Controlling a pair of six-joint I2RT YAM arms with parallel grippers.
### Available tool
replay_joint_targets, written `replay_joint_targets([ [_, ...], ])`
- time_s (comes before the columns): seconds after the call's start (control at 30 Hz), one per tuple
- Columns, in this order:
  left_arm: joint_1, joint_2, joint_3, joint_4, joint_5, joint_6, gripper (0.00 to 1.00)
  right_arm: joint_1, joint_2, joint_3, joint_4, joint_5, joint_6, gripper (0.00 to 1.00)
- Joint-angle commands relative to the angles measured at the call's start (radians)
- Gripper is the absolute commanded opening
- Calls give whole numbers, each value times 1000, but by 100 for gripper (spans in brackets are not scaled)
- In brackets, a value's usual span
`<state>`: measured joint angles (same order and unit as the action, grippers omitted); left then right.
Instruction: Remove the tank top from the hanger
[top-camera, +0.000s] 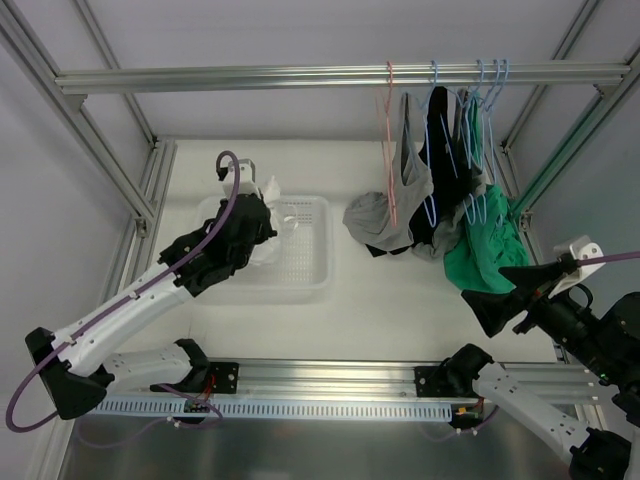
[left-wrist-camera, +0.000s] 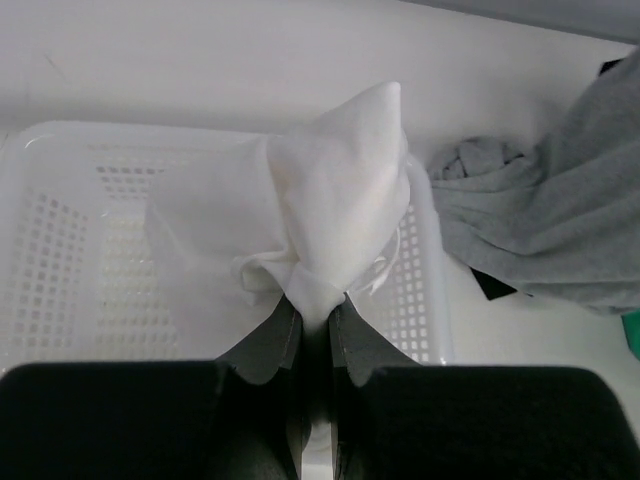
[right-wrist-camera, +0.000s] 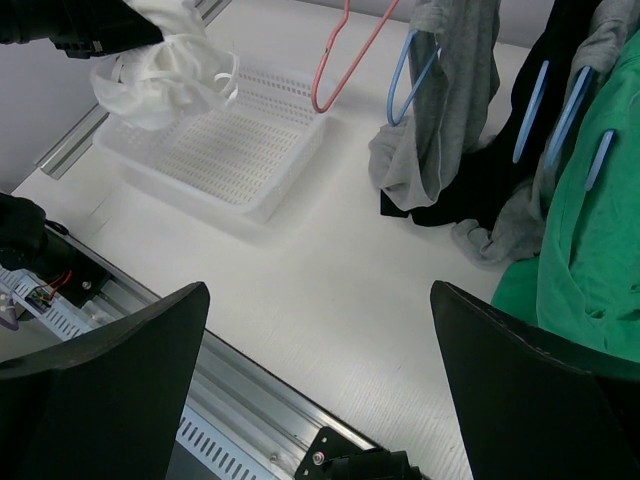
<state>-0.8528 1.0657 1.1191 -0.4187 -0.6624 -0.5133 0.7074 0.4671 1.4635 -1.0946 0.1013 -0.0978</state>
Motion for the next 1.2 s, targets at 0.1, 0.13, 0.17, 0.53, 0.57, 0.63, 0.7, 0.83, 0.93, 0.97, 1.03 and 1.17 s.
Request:
replay_joint_targets([
  [0.1, 135, 49, -131, -22, 58, -99, 0, 3, 68, -22, 50, 93, -2, 99],
  [0.13, 150, 78, -143, -20, 70, -120, 0, 3, 77, -22, 48, 121, 4, 100],
  [0.17, 164, 97, -153, -20, 81, -129, 0, 3, 100, -16, 48, 130, 6, 99],
  [0.53, 227, 22, -104, -77, 109, -150, 99, 1, 384, 205, 35, 258, -56, 99],
  [0.57, 227, 1, -66, -90, 109, -140, 99, 1, 407, 225, 35, 262, -57, 99],
  [0.63, 227, -68, -27, -147, 130, -119, 99, 1, 475, 290, 36, 294, -60, 100],
  [0.7, 227, -127, -7, -179, 173, -113, 99, 0, 527, 333, 36, 308, -75, 98],
  [0.83, 227, -335, -73, -195, 366, -54, 99, -14, 666, 446, 41, 327, -104, 87],
  [0.93, 225, -424, -148, -206, 578, -25, 99, -39, 702, 448, 123, 331, -144, 77],
  [0.97, 227, -443, -198, -207, 637, -28, 99, -58, 715, 455, 149, 316, -146, 70],
  [1.03, 225, -486, -244, -212, 653, -25, 99, -68, 749, 480, 154, 282, -158, 66],
  [1.17, 227, -530, -297, -256, 633, -16, 99, -136, 856, 532, 167, 261, -163, 55],
])
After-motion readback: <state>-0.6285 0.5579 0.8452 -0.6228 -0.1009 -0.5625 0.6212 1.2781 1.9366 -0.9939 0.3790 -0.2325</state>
